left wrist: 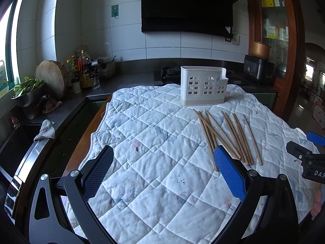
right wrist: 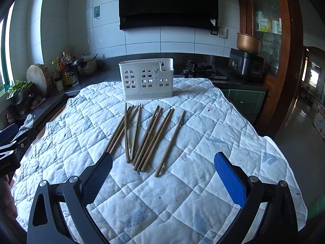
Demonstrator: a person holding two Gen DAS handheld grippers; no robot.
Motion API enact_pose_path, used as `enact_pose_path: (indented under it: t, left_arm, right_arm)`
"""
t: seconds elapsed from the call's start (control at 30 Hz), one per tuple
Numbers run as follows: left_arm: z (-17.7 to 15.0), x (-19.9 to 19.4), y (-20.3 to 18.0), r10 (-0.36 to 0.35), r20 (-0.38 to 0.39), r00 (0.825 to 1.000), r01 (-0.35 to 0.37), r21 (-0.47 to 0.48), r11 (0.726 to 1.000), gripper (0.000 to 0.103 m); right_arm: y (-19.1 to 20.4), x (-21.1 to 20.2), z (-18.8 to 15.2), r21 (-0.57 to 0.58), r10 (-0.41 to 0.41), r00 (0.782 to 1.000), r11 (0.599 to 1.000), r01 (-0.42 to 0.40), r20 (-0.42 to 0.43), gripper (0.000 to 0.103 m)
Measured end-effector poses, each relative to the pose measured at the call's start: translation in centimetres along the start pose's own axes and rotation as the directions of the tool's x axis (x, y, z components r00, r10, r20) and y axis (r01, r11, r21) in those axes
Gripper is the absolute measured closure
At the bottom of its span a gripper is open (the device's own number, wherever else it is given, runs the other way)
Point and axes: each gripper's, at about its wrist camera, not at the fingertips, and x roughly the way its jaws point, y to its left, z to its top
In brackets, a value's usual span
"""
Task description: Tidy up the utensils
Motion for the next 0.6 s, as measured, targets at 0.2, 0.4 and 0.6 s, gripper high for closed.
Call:
enact_pose_path:
  t: [0.2, 0.4, 0.6]
  left_arm:
    - [0.08, -0.06, -0.35, 0.021, 0.01, 1.0, -0.021, 0.039, 0.999, 0.005]
    - [0.24, -0.04, -0.7, 0.02, -0.004, 1.0, -0.02, 0.044, 0.999, 0.005]
    - [0.33, 0.4, -0.77, 0.005, -0.047, 0.999, -0.003, 0.027, 1.0, 0.005]
  right_arm:
    - [0.04, 0.0, -0.11, -0.001, 0.001, 1.0, 1.0, -0.001, 0.002, 0.006]
    - [0.04, -0.01, -0.09, 0.004, 0.003, 1.0, 1.0, -0.003, 0.003, 0.006]
    - [0.19, -0.14, -0.01, -0.003, -0.003, 1.0, 1.0, 0.003, 0.006, 0.006]
